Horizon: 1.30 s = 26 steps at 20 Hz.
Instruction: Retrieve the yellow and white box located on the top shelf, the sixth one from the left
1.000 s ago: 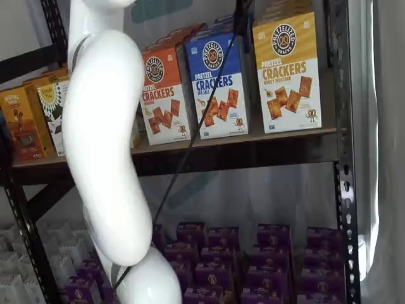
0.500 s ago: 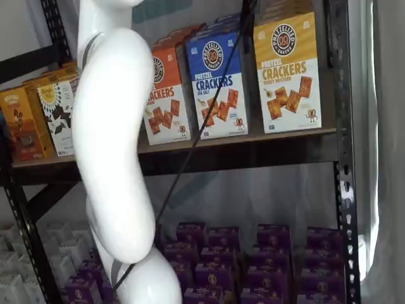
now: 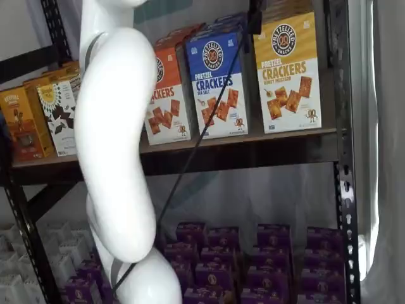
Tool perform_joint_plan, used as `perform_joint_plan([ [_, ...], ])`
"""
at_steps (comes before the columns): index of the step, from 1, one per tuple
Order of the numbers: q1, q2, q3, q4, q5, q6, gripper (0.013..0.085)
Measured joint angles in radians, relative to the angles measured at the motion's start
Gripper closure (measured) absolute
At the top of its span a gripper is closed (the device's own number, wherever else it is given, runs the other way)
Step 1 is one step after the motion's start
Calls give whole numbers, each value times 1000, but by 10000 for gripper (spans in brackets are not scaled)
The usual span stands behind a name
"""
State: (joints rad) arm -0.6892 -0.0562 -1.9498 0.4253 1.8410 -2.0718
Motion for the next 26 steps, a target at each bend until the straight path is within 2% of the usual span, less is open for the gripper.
perform_joint_plan([
  [3, 1, 23, -23, -12, 2, -5, 130],
  [8, 4, 104, -144, -33, 76, 5, 130],
  [11, 8, 125, -177, -38, 89, 9, 130],
  [26, 56, 161, -228, -107, 94, 21, 130],
])
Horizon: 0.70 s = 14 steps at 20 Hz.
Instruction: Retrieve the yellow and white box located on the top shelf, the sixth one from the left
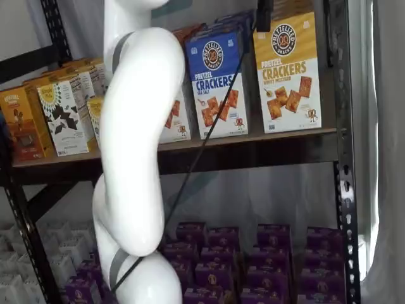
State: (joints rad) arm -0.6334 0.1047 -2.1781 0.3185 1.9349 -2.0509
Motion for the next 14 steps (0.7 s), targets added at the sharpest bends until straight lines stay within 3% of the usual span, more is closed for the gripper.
perform_joint_plan([
  [14, 32, -32, 87, -89, -73, -29, 130],
])
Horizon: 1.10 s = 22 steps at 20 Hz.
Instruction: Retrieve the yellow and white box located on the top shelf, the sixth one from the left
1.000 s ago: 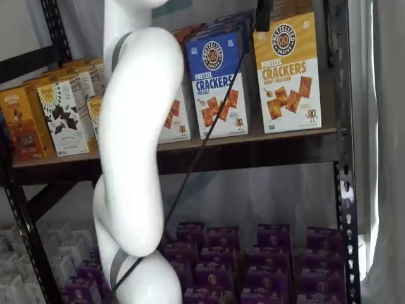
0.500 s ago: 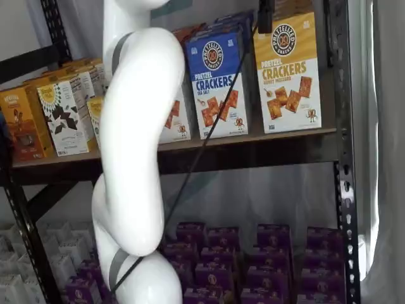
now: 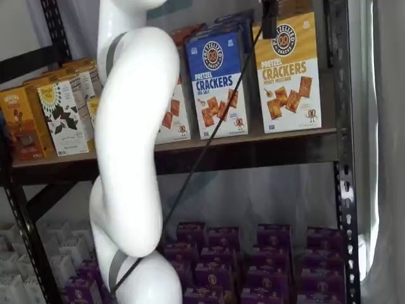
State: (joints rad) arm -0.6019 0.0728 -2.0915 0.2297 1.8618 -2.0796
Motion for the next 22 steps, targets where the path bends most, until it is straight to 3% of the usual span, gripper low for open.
perform_joint_plan([
  [9, 15, -21, 56, -46, -28, -12, 130],
  [22, 39, -46, 117, -71, -57, 0, 130],
])
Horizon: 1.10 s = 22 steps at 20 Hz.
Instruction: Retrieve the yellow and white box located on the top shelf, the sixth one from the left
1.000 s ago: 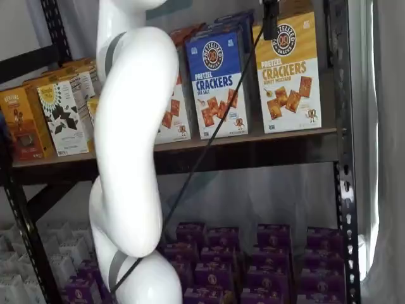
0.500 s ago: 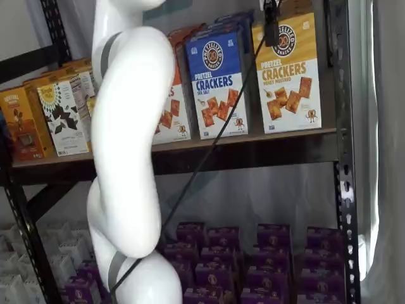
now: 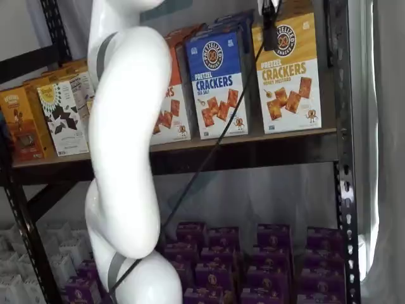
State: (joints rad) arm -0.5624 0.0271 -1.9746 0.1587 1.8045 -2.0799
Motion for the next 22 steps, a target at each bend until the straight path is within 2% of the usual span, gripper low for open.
perform_joint_plan([
  [5, 2, -4, 10, 1, -6, 1, 130],
  [7, 1, -5, 11, 2, -5, 1, 210],
  [8, 1, -5, 11, 2, -4, 1, 210],
  [11, 0, -5, 12, 3, -2, 0, 290],
  [19, -1, -9, 19, 5, -5, 0, 290],
  [22, 0, -10, 21, 4, -4, 1, 370],
])
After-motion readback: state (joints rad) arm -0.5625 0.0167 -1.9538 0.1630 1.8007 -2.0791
